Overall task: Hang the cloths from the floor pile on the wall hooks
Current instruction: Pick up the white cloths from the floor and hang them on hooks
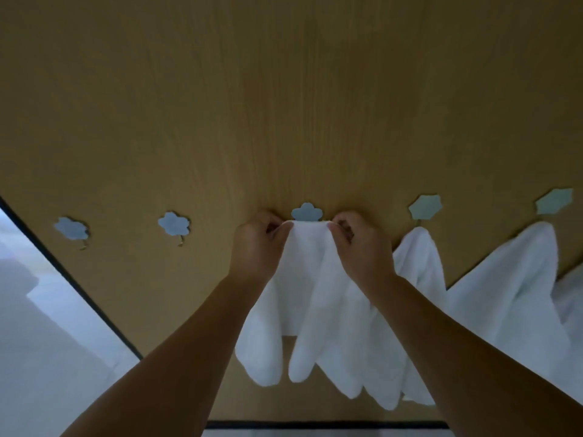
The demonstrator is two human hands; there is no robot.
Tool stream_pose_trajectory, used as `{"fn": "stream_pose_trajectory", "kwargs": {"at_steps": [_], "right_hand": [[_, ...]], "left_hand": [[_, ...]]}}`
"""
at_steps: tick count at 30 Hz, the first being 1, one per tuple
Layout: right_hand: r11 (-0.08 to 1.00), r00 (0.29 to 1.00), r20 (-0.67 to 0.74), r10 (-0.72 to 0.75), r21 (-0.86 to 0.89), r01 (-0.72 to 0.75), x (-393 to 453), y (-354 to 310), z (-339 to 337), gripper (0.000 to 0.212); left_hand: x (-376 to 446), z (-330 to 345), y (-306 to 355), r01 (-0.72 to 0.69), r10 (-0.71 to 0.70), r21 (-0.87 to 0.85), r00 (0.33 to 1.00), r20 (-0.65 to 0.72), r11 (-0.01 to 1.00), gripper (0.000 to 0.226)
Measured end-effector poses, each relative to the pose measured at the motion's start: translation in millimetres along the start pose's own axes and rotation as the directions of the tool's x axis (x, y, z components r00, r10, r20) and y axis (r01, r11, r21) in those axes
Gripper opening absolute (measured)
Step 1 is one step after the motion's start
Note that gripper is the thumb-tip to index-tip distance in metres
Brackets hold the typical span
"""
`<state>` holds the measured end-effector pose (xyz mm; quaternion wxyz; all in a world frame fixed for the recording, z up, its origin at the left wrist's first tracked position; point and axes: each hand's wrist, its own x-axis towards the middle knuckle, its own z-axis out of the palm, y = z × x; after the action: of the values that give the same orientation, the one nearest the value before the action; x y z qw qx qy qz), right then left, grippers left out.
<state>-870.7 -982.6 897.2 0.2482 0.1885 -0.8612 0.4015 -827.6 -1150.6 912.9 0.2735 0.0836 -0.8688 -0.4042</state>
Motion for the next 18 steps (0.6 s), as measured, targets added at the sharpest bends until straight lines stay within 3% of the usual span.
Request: {"fn": "stream_pose_trajectory", "kwargs": {"at_steps": [9, 18], "right_hand": [[0.996, 0.998, -0.01, 0.06, -0.07, -0.06, -14.0, 18.8, 23.5, 0.021], [0.992, 0.974, 0.199, 0.104, -0.091, -0.087, -32.7, 29.3, 38.2, 0.016]], "left_hand": [[-12.0, 20.3, -21.7, 0.038, -0.037, 0.043, 0.999, -0.017, 0.998, 0.018], [-21.8, 34.0, -40.1, 0.007, -0.011, 0.034, 0.991, 0.131, 0.999, 0.026]]}}
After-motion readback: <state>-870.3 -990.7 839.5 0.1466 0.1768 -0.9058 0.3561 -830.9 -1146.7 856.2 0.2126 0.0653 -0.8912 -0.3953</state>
